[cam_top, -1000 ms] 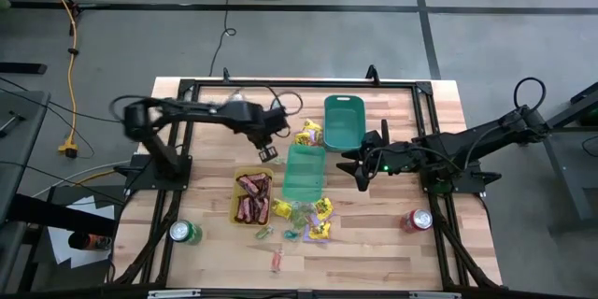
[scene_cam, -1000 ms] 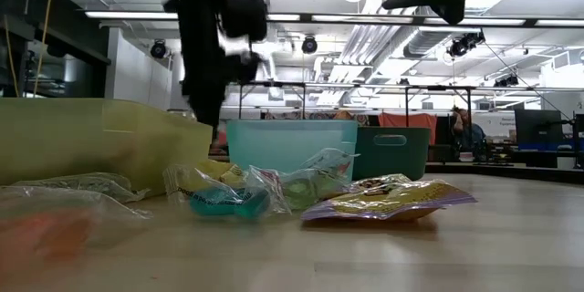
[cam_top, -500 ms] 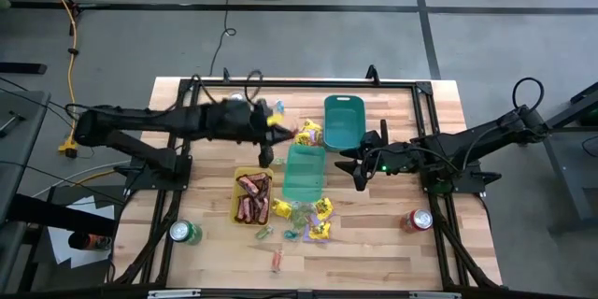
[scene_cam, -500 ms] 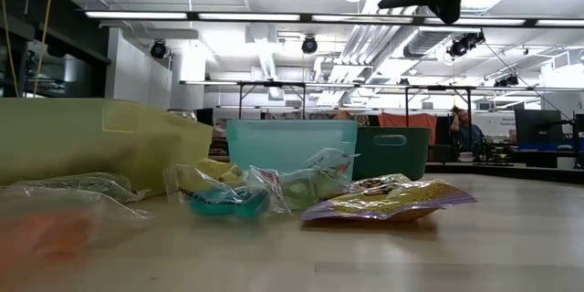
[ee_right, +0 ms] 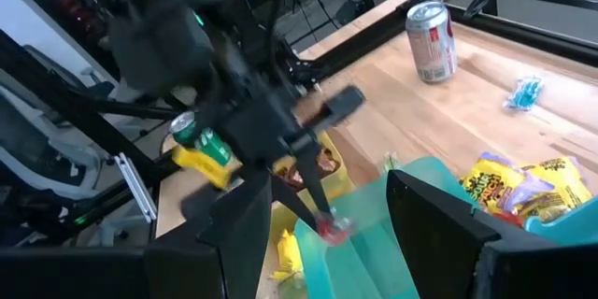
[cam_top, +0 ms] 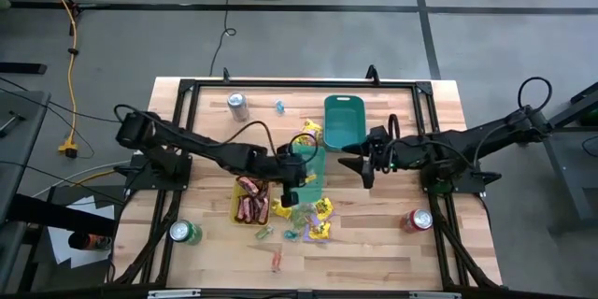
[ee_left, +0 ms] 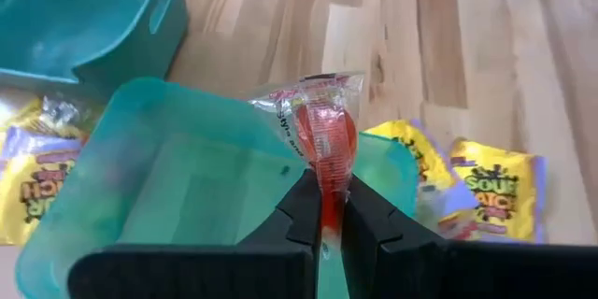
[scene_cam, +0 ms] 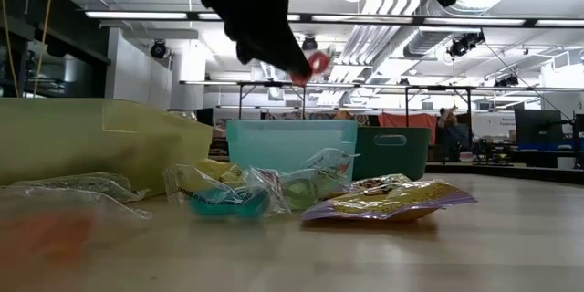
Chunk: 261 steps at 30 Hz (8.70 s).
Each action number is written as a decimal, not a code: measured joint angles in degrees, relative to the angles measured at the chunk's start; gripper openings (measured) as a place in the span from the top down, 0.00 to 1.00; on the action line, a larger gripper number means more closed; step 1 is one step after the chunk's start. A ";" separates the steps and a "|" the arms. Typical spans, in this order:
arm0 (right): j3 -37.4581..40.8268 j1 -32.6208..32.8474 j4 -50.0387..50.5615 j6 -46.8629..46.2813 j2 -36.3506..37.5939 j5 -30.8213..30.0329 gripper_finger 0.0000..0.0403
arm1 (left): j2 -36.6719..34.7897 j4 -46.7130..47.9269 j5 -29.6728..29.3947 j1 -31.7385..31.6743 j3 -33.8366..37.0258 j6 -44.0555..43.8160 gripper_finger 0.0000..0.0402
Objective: Sort candy
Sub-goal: Put the red gummy into the light blue bin, then put the green gummy into the light blue bin, then put the blue gummy into the light blue bin
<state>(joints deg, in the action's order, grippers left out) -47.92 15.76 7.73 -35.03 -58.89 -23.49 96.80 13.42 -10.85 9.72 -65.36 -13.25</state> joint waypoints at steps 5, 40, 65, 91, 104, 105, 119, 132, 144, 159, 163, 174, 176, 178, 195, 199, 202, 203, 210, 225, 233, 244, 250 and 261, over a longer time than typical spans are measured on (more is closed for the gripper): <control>0.00 0.01 0.11 0.03 0.50 0.01 0.48 | 0.96 -0.03 0.19 -0.04 -0.02 -0.16 0.94; -29.70 8.24 23.95 6.99 -21.84 9.66 0.48 | -36.85 -0.38 -2.43 4.64 -0.97 -3.15 0.44; -33.43 14.83 26.97 -21.46 -56.82 -4.35 0.48 | -41.31 7.31 -9.73 8.81 0.98 -6.13 0.44; -33.38 12.39 25.39 -24.93 -60.06 -7.50 0.78 | -41.31 7.77 -9.77 8.79 0.98 -8.27 0.44; -33.40 15.61 34.63 -7.65 -41.82 -3.54 0.98 | -41.31 7.77 -9.80 8.79 0.96 -8.25 0.44; -33.42 15.62 35.13 -6.78 -39.98 -3.68 0.99 | -41.33 7.75 -9.80 8.79 0.96 -8.25 0.44; -33.44 12.77 29.82 0.48 -36.74 -3.28 1.00 | -41.31 7.75 -9.99 8.83 0.96 -9.21 0.44; -33.44 12.76 20.55 -0.76 -53.72 4.78 1.00 | -41.31 7.77 -10.89 8.79 0.96 -9.36 0.44; -33.44 12.41 19.74 -1.02 -56.72 5.59 1.00 | -41.31 7.95 -10.92 8.79 0.96 -9.19 0.44; -33.44 10.34 17.81 -2.18 -56.72 6.17 0.82 | -41.31 9.34 -11.06 8.79 0.96 -9.20 0.44; -33.44 9.80 14.38 -1.46 -56.72 6.48 0.82 | -41.31 9.38 -11.06 8.80 0.96 -9.19 0.44; -33.44 9.01 16.19 2.21 -48.06 4.39 0.99 | -41.31 9.59 -11.03 8.79 0.96 -9.17 0.44; -33.44 8.83 20.05 2.87 -44.18 1.13 0.99 | -41.31 9.74 -11.02 8.79 0.96 -9.15 0.44; -33.44 8.56 24.82 3.13 -40.01 -3.37 0.99 | -41.31 9.72 -11.02 8.79 0.96 -9.14 0.44; -12.64 -2.60 5.85 2.49 -29.41 2.04 1.00 | -41.31 9.77 -12.90 8.79 0.94 -9.12 0.44; -10.19 -5.02 2.60 0.21 -29.49 3.87 0.98 | -41.31 9.76 -12.97 8.79 0.94 -9.14 0.44; -10.01 -6.45 4.52 0.01 -29.53 5.19 0.91 | -41.31 9.62 -12.97 8.79 0.94 -9.16 0.44; -10.01 -6.73 4.50 -0.51 -29.53 5.19 0.87 | -41.31 9.49 -12.99 8.79 0.94 -9.15 0.44; -10.03 -7.22 4.47 -5.50 -29.53 6.72 0.58 | -41.31 9.39 -15.34 8.79 0.94 -9.16 0.44; -11.08 -7.61 7.06 12.14 -12.33 3.96 0.45 | -33.09 -1.02 -27.98 3.01 0.83 -22.67 0.44; -11.08 -12.44 8.46 13.03 -6.89 -1.25 0.45 | -22.91 12.74 -6.59 -22.99 -5.23 -27.15 0.44; -11.07 -20.33 15.66 -0.26 -8.49 -2.77 0.45 | -2.00 14.88 0.24 -45.50 -11.80 -20.72 0.50; -11.06 -21.77 16.10 -0.99 -8.66 -2.49 0.45 | 7.86 14.91 1.31 -46.89 -15.08 -20.54 0.56; -11.06 -22.52 18.95 -0.54 -8.66 -0.01 0.45 | 18.00 17.65 4.33 -46.73 -15.56 -24.27 0.59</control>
<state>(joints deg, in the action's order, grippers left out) -58.98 -6.76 26.68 -35.57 -67.55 -23.51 114.80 31.06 -6.52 -37.01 -80.93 -37.52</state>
